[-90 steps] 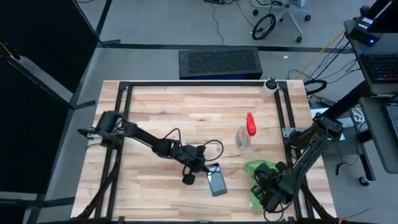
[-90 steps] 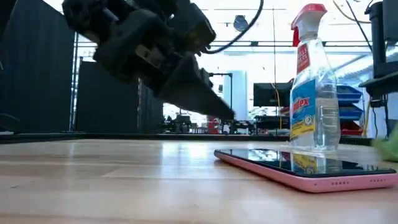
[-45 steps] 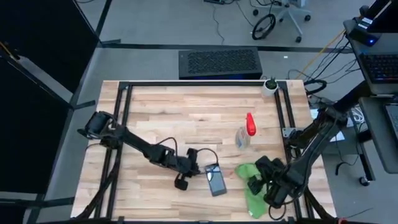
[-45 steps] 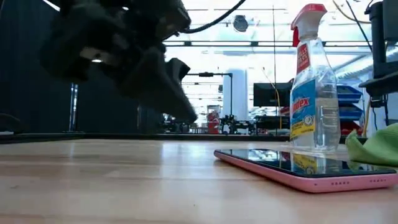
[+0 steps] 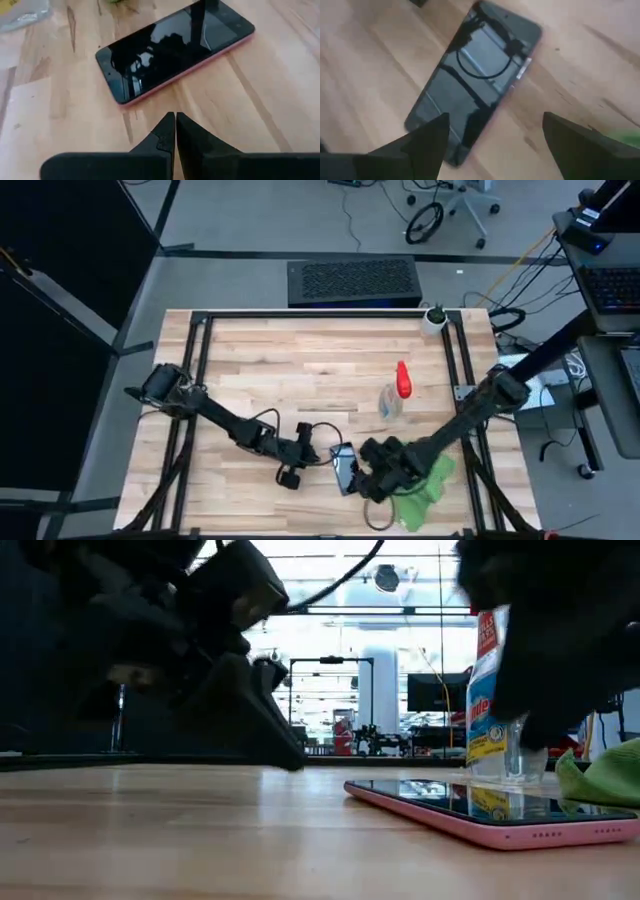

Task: Apply microfiber cloth
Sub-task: Spray the back of the cellphone with the cleaning bottle

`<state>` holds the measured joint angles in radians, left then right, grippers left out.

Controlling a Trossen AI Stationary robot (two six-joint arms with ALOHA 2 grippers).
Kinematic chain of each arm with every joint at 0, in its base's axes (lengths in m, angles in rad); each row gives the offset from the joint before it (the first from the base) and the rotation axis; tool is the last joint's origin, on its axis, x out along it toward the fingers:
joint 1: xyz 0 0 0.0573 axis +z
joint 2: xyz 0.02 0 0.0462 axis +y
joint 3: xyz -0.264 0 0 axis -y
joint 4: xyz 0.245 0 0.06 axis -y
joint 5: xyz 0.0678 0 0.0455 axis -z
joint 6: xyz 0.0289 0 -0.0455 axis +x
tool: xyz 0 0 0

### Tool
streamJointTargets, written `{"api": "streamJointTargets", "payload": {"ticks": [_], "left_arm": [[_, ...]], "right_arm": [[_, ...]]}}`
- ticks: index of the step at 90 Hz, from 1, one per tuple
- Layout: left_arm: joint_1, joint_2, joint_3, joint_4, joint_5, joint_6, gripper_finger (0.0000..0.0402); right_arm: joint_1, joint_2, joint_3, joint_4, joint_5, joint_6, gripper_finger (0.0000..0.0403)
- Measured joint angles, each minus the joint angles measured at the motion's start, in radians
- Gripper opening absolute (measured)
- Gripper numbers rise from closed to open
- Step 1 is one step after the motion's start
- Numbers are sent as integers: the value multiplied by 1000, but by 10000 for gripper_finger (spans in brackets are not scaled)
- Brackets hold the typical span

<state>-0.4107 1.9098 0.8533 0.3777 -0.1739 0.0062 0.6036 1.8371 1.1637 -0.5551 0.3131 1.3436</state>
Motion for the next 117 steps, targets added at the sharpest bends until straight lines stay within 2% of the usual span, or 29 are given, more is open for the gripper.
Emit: {"api": "streamJointTargets", "payload": {"ticks": [18,33,61,77,91,104,117], "left_arm": [[5,129,19,182,6,8,0],[10,191,45,268,6,11,0],[24,206,46,300,20,35,0],[43,207,46,305,35,36,0],[53,210,48,327,34,40,0],[55,211,52,332,35,55,0],[55,211,52,334,35,55,0]], "right_arm": [[-29,8,-20,46,-32,0,297],[-28,0,-161,309,-59,67,297],[-28,-7,-385,771,-50,168,297],[-27,2,-424,898,-30,140,297],[-29,6,-425,939,-18,79,295],[-30,7,-425,952,-8,27,263],[-31,8,-425,945,42,-17,197]]}}
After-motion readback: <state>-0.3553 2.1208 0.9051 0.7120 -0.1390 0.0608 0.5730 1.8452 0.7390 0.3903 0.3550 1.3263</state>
